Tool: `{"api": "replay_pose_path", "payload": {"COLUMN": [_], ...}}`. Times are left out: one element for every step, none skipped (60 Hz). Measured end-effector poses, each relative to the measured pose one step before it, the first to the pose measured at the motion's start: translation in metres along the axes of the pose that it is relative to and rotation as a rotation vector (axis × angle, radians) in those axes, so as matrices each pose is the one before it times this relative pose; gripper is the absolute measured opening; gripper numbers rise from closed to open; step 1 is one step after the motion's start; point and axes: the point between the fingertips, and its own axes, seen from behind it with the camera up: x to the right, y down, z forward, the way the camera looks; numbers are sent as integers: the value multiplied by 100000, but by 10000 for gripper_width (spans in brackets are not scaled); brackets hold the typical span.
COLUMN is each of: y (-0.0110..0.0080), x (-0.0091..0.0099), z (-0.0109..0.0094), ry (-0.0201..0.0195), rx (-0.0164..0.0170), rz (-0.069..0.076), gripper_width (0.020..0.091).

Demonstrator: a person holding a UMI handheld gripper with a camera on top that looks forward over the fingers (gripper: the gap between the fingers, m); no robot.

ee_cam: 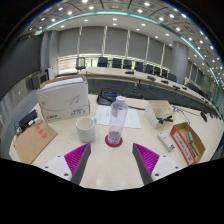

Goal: Pour water

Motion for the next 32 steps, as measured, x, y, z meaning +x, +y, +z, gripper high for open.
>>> {"api": "replay_pose_path", "payload": {"y": [210,299,205,201,222,212,250,282,272,76,270,233,170,138,129,125,112,64,36,34,26,-9,84,90,121,142,154,122,89,26,1,-73], "x": [-262,-149,-273,-265,-245,-243,-202,-180,-148,-441,-143,-78,-225,-215,-208,-174,-147,-106,-110,-70,-87,-147,-85,1,53,73,93,135,142,131,68,-28], "z": [-934,-995,-880,-851,-807,-810,-769,-745,-735,-724,-639,-726,-610,-531,-514,-475,-480,-452,-424,-377,-347,-353,-255,-259,-226,-225,-193,-208,-200,-176,-134,-231], "ry": [356,240,344,352,398,460,606,651,584,611,321,76,-157,-216,-128,44,66,30,23,39,-40,-76,-122,30,280,425,526,570,557,395,139,-61], "rx": [-291,-118,-107,-104,-70,-106,-270,-339,-226,-177,31,67,176,194,108,73,136,231,340,273,193,247,209,144,-73,-288,-228,-107,60,220,221,-18], "rz": [111,-29,-245,-358,-459,-448,-410,-300,-147,-41,113,8,-66,-168,-108,6,11,-74,-189,-225,-34,140,357,340,233,34,-237,-483,-434,-277,-99,71], "gripper_width": [859,859,860,859,860,858,859,859,861,859,859,858,857,858,858,858,858,858,857,858,857,856,857,856,856,858,857,859,860,860,861,859]}}
